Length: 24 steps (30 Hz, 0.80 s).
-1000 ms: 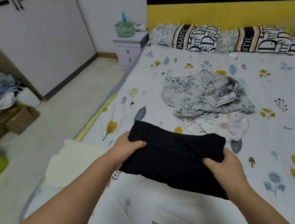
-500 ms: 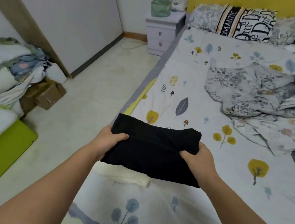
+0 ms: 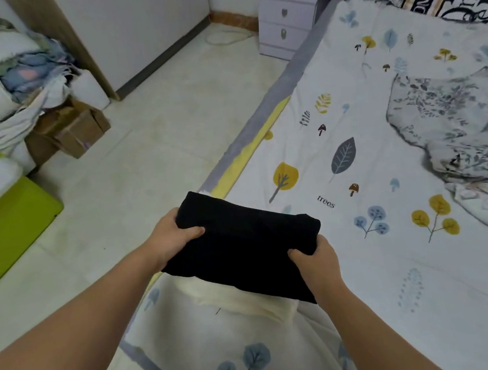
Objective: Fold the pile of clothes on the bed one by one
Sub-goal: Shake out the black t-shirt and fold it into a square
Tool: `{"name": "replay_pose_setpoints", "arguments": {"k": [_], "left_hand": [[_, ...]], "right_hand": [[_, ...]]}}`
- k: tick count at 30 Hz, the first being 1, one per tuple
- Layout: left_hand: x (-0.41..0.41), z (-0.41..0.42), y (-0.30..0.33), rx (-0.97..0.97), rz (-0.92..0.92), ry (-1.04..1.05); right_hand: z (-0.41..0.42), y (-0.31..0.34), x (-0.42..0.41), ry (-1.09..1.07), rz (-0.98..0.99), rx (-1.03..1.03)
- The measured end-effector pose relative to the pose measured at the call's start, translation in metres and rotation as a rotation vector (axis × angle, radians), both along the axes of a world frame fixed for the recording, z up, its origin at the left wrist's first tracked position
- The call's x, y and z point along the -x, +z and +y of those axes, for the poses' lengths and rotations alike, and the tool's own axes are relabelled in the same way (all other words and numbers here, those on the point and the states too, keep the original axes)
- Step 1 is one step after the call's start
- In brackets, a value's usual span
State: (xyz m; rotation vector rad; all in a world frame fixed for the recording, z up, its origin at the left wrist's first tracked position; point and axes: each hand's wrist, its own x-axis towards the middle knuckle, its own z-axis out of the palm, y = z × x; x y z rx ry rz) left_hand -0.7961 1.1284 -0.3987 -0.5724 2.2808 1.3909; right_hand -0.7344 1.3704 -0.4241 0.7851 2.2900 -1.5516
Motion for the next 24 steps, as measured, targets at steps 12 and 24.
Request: {"name": "replay_pose_setpoints", "arguments": {"k": [12, 24], "left_hand": [[-0.01, 0.0, -0.053, 0.947, 0.591, -0.325], [-0.003, 0.0, -0.123, 0.936, 0.293, -0.845]], "right_hand": [[-0.02, -0.021, -0.007, -0.018, 0.224, -0.555], [-0.03, -0.09, 0.0, 0.688, 0.066, -0.835]]}}
